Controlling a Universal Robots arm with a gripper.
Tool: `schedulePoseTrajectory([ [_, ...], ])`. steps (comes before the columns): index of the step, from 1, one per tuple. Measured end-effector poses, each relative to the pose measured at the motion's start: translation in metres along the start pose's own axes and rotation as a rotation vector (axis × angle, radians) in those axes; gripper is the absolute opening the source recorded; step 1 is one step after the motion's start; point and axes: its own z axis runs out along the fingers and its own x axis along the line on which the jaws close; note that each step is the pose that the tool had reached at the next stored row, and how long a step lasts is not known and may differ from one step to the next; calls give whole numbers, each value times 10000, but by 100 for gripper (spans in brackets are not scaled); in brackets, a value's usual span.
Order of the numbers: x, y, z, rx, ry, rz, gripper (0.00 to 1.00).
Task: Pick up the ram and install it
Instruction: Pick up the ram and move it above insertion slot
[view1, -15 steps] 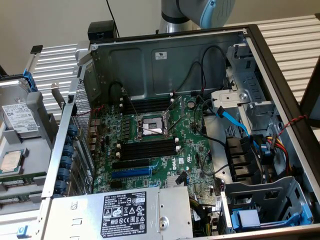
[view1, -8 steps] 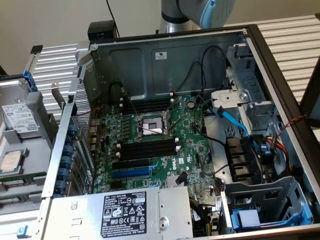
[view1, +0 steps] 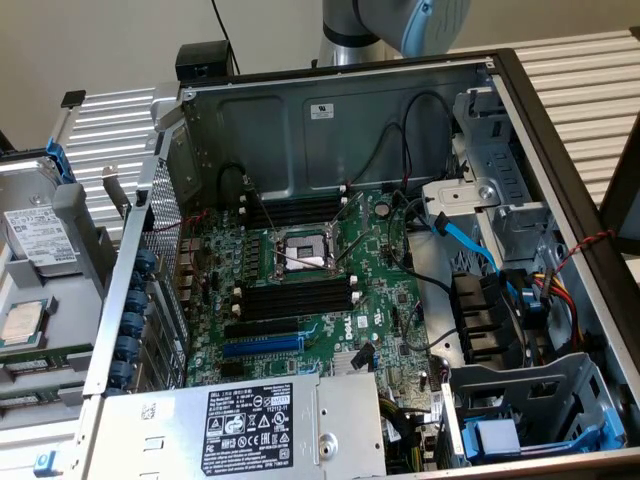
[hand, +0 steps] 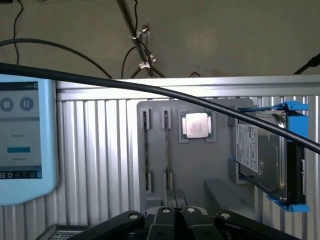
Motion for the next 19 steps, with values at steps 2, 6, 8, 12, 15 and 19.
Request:
schedulePoseTrajectory([
  [2, 27, 0, 37, 1, -2, -38, 11],
  [6, 49, -2, 110, 1, -1, -68, 11],
  [8, 51, -17, 146, 0, -1, -94, 11],
  [12, 50, -41, 220, 4, -3, -153, 11],
  [15, 62, -42, 275, 5, -3, -191, 11],
  [19, 85, -42, 347, 5, -3, -226, 24],
])
